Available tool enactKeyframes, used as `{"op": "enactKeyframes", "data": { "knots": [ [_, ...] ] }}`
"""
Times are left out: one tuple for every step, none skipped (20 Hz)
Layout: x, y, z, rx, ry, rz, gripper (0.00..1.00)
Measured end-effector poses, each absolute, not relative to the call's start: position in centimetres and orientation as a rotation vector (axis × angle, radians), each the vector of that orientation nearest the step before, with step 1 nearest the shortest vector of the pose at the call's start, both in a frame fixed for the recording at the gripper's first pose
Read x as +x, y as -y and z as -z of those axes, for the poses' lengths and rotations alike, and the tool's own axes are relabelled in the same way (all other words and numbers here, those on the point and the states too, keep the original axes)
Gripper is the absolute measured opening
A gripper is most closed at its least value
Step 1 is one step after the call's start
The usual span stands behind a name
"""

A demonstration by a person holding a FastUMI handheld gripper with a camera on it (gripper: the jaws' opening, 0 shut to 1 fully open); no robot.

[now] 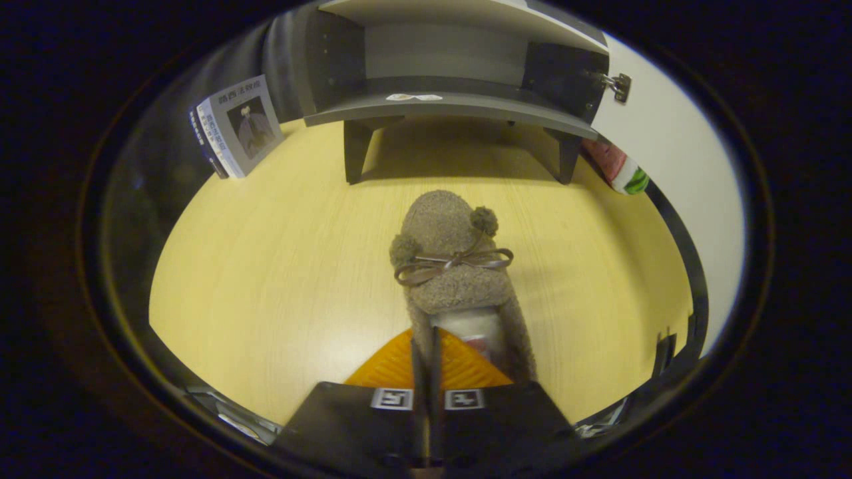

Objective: Open the shoe cabinet door, grab the shoes and put them into the shoe cabinet, then close the shoe cabinet door.

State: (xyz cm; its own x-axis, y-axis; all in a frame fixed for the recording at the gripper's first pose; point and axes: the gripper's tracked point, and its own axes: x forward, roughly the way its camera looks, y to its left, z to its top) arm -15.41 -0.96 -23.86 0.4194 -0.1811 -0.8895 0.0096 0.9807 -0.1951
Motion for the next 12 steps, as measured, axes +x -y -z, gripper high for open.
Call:
{"op": "enactKeyframes", "data": {
  "knots": [
    [-15.1, 0.9, 23.8, -0.171, -1.131, 0.112, 0.04],
    [-14.7, 0.6, 23.6, -0.155, -1.109, 0.094, 0.03],
    [-14.1, 0.5, 23.3, -0.141, -1.088, 0.091, 0.03],
    [-13.8, 0.7, 22.8, -0.135, -1.071, 0.096, 0.03],
    [-13.5, 0.9, 22.0, -0.13, -1.053, 0.098, 0.03],
    [-13.1, 1.0, 21.2, -0.133, -1.032, 0.097, 0.03],
    [-12.7, 1.2, 20.5, -0.137, -1.015, 0.095, 0.03],
    [-12.4, 1.4, 19.7, -0.14, -0.996, 0.095, 0.03],
    [-12.1, 1.6, 18.8, -0.143, -0.977, 0.097, 0.03],
    [-11.7, 1.8, 18.0, -0.147, -0.959, 0.098, 0.03],
    [-11.4, 2.0, 17.1, -0.152, -0.94, 0.098, 0.03],
    [-11.0, 2.1, 16.1, -0.156, -0.918, 0.099, 0.03]
  ]
}}
